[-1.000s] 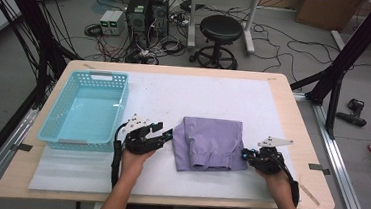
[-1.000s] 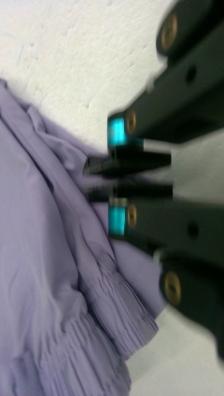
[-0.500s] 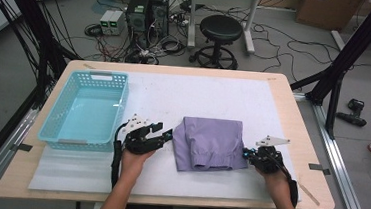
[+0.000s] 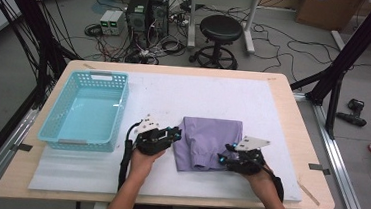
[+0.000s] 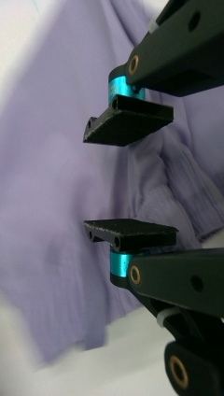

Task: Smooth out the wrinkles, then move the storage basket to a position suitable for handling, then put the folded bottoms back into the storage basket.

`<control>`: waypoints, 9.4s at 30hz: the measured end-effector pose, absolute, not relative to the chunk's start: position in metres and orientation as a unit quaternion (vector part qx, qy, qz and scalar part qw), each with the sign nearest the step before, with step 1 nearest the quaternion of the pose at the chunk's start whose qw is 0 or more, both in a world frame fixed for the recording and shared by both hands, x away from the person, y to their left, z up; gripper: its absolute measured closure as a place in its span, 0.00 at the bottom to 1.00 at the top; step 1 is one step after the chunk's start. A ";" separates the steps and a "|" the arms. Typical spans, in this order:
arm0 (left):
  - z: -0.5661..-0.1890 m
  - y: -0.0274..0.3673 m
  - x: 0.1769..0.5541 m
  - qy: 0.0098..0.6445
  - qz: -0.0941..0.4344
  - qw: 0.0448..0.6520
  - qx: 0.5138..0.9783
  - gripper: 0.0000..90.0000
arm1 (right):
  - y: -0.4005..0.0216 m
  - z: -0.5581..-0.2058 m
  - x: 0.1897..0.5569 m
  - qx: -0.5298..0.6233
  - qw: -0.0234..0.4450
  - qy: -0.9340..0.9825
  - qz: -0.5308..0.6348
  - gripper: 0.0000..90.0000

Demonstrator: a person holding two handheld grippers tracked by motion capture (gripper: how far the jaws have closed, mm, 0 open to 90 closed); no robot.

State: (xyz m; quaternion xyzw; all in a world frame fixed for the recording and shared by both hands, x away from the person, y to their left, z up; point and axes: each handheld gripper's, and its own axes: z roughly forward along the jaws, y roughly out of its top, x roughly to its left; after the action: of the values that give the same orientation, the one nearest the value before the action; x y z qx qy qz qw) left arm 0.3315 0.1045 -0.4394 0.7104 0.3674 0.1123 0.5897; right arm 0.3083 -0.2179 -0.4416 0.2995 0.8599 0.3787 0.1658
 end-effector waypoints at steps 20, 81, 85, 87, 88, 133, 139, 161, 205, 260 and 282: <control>-0.459 0.036 0.339 0.371 0.077 0.452 0.807 0.90 | -0.269 -0.426 0.304 0.371 0.173 0.803 0.434 0.53; -0.398 0.144 0.319 0.379 0.183 0.616 0.665 0.20 | -0.320 -0.409 0.297 0.431 0.232 0.743 0.457 0.24; -0.388 0.159 0.311 0.375 0.192 0.630 0.652 0.21 | -0.322 -0.409 0.297 0.425 0.236 0.745 0.456 0.24; -0.383 0.169 0.306 0.374 0.202 0.632 0.648 0.22 | -0.323 -0.409 0.296 0.424 0.234 0.744 0.461 0.23; -0.382 0.173 0.305 0.372 0.210 0.628 0.650 0.22 | -0.323 -0.408 0.295 0.423 0.233 0.743 0.464 0.23; -0.396 0.389 0.300 0.504 0.322 0.529 0.602 0.29 | -0.326 -0.412 0.289 0.427 0.245 0.745 0.450 0.23; -0.403 0.410 0.299 0.526 0.326 0.510 0.597 0.29 | -0.324 -0.414 0.290 0.427 0.244 0.748 0.445 0.23; -0.423 0.429 0.295 0.575 0.301 0.474 0.596 0.74 | -0.316 -0.414 0.291 0.417 0.242 0.758 0.440 0.26; -0.397 0.352 0.295 0.514 0.315 0.567 0.562 0.32 | -0.321 -0.410 0.290 0.426 0.244 0.748 0.447 0.26; -0.414 0.124 0.290 0.354 0.233 0.618 0.662 0.23 | -0.325 -0.404 0.289 0.416 0.241 0.740 0.470 0.26; -0.452 0.081 0.312 0.418 0.190 0.500 0.735 0.36 | -0.328 -0.400 0.287 0.416 0.236 0.733 0.484 0.26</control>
State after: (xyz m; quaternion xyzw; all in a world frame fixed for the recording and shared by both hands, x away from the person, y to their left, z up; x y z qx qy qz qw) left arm 0.3116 0.0809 -0.4525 0.7349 0.4175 0.1899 0.4995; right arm 0.2868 -0.3283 -0.4003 0.4158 0.7325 0.4844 0.2364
